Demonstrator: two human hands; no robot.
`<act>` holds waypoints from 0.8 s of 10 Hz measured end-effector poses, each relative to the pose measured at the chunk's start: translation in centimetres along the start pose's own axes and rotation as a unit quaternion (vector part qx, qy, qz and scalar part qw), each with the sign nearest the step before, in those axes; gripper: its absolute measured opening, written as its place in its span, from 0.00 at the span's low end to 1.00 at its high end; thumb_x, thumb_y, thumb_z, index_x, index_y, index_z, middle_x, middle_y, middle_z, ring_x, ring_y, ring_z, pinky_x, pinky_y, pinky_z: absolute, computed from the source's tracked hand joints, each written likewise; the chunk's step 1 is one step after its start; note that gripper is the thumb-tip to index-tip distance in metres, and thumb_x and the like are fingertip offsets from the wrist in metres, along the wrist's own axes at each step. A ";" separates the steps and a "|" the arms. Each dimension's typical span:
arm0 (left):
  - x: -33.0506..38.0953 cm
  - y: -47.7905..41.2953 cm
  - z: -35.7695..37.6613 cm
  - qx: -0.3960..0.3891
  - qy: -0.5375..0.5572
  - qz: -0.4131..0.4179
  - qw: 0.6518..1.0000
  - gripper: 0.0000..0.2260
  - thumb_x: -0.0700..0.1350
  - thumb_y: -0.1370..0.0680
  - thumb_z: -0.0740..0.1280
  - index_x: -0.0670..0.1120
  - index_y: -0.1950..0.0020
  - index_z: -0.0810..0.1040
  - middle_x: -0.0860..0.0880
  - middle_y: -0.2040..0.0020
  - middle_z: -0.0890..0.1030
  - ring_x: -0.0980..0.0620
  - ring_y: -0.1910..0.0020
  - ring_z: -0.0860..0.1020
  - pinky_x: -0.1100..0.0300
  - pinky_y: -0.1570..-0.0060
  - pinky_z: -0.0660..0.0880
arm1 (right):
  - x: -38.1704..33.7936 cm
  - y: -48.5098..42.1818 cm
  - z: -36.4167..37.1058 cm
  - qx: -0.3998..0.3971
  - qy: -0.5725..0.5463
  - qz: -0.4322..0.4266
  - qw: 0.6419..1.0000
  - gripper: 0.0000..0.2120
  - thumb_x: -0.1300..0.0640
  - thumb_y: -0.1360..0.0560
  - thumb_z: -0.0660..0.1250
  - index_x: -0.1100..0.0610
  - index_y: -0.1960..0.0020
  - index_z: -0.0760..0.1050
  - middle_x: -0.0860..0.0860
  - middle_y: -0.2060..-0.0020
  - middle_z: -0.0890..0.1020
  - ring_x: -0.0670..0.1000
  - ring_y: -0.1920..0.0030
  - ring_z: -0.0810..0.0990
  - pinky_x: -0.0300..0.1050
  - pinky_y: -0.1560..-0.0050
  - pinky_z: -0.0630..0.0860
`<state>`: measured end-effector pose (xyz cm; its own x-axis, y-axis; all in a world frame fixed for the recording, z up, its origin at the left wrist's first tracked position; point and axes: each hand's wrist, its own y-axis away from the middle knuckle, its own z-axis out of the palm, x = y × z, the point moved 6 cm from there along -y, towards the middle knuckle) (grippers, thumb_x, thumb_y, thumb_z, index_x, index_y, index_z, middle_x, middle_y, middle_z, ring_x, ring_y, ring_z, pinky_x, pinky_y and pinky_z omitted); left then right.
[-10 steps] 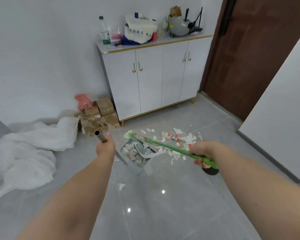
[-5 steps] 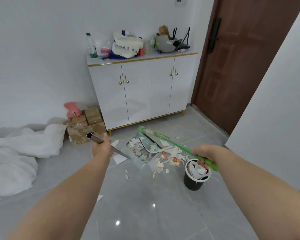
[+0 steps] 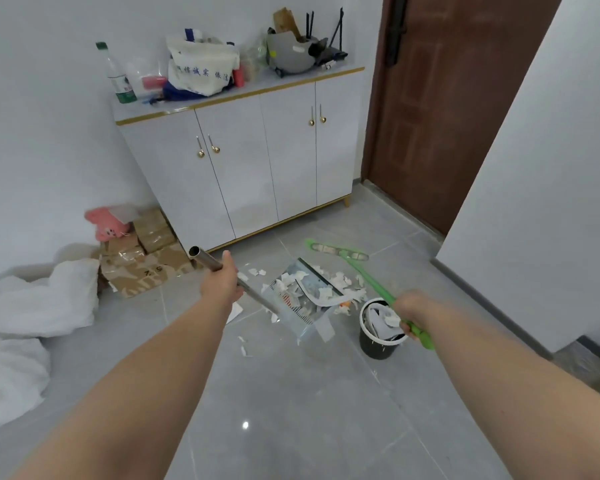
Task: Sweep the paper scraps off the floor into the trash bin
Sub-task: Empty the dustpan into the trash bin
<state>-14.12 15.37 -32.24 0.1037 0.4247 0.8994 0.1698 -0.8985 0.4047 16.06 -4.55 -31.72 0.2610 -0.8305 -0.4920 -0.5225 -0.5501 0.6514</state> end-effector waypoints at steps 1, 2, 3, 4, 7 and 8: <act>0.5 -0.3 3.9 -0.028 -0.038 -0.002 0.999 0.22 0.62 0.22 0.59 0.43 0.56 0.75 0.42 0.56 0.78 0.42 0.54 0.80 0.50 0.48 0.79 | 1.3 -1.1 -2.1 0.035 0.003 0.003 0.999 0.18 0.67 0.21 0.55 0.56 0.68 0.58 0.53 0.69 0.66 0.50 0.71 0.66 0.41 0.72 0.69; 0.6 0.1 7.4 -0.041 -0.077 0.009 0.996 0.21 0.61 0.22 0.59 0.43 0.60 0.73 0.42 0.59 0.77 0.41 0.58 0.79 0.48 0.46 0.78 | 4.3 -3.0 -4.4 0.046 -0.009 0.034 0.998 0.17 0.67 0.22 0.57 0.56 0.68 0.59 0.54 0.69 0.67 0.51 0.71 0.68 0.43 0.69 0.69; 0.2 0.9 10.5 -0.041 -0.112 0.028 0.992 0.19 0.60 0.23 0.61 0.44 0.62 0.73 0.42 0.60 0.77 0.41 0.58 0.79 0.47 0.46 0.78 | 7.0 -4.2 -5.9 0.039 -0.005 0.065 0.997 0.16 0.67 0.23 0.58 0.56 0.67 0.60 0.54 0.69 0.68 0.51 0.71 0.68 0.43 0.70 0.69; -0.4 2.3 14.5 -0.061 -0.141 0.055 0.987 0.19 0.59 0.22 0.59 0.44 0.60 0.73 0.43 0.62 0.77 0.43 0.62 0.77 0.50 0.52 0.76 | 9.8 -5.5 -8.0 0.040 0.003 0.081 0.996 0.16 0.67 0.22 0.57 0.56 0.66 0.61 0.54 0.68 0.68 0.50 0.70 0.68 0.45 0.66 0.71; -1.6 7.9 26.7 -0.046 -0.217 0.114 0.968 0.13 0.47 0.21 0.60 0.44 0.64 0.70 0.43 0.62 0.75 0.43 0.62 0.74 0.56 0.60 0.69 | 17.3 -11.0 -15.4 0.014 0.018 0.150 0.988 0.08 0.64 0.19 0.50 0.65 0.52 0.65 0.57 0.68 0.68 0.50 0.72 0.64 0.41 0.71 0.60; -2.3 9.2 29.9 -0.073 -0.257 0.147 0.952 0.12 0.45 0.20 0.59 0.40 0.60 0.74 0.41 0.63 0.75 0.44 0.63 0.73 0.58 0.61 0.69 | 18.6 -12.2 -18.6 0.028 0.060 0.127 0.990 0.07 0.62 0.19 0.52 0.65 0.49 0.66 0.58 0.66 0.69 0.51 0.71 0.66 0.40 0.71 0.62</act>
<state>16.48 9.46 -35.49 0.5981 0.1176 0.7927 -0.0746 -0.9767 0.2012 42.37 -14.91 -38.13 0.2073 -0.9478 -0.2421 -0.6268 -0.3187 0.7110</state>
